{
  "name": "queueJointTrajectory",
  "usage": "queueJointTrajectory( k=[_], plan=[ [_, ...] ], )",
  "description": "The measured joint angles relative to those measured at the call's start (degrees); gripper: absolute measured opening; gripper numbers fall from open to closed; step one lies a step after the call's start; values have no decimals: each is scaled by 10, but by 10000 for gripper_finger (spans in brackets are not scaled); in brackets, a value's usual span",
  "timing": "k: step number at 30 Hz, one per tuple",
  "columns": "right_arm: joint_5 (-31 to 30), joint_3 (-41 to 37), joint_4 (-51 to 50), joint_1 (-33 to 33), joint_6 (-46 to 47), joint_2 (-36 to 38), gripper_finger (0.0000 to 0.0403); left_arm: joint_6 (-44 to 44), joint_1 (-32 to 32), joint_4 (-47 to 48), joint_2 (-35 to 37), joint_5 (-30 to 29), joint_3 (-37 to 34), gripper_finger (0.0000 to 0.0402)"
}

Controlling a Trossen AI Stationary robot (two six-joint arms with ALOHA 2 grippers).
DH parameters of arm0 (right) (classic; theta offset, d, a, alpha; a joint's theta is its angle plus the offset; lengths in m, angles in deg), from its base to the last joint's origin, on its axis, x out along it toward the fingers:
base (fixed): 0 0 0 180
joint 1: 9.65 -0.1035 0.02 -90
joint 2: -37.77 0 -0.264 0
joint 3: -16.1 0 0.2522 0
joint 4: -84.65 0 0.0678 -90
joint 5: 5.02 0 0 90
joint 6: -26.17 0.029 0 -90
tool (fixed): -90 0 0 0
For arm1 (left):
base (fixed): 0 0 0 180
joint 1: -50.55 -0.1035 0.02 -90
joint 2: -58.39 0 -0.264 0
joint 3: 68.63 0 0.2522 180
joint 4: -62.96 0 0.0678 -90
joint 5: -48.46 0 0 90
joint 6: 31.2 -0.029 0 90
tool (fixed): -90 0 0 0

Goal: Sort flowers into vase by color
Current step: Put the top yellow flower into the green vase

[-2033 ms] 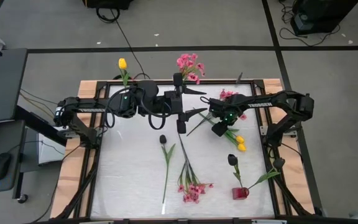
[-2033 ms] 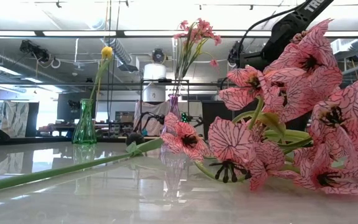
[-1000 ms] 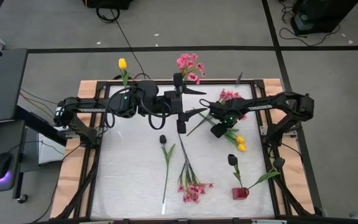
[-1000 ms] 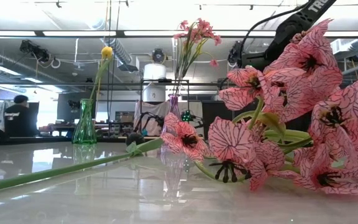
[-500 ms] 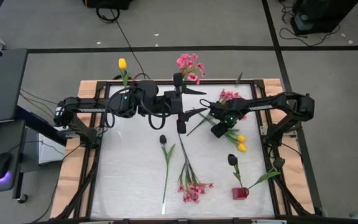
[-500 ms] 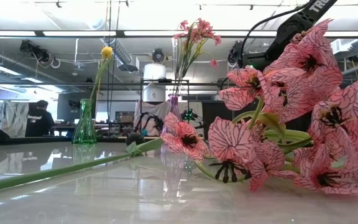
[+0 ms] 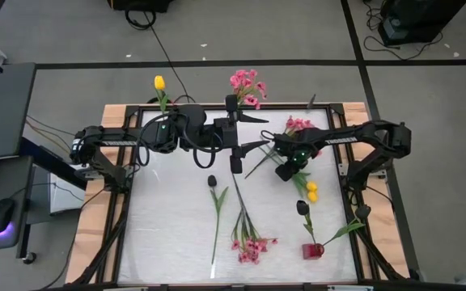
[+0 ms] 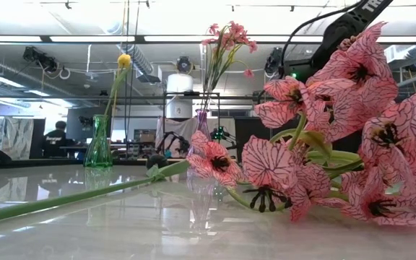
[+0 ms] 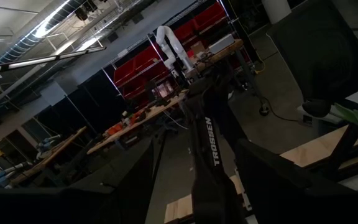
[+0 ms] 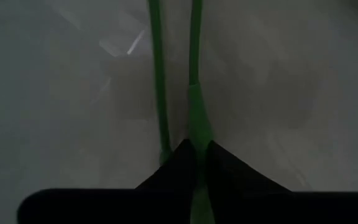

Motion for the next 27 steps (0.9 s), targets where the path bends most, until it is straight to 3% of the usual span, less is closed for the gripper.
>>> queueJointTrajectory(
  k=[11,27],
  plan=[
    [31,1,-29,0,-7,49,45,0,0,0,0,0,0,233],
    [108,2,-169,1,-57,161,45,0,0,0,0,0,0,233]
  ],
)
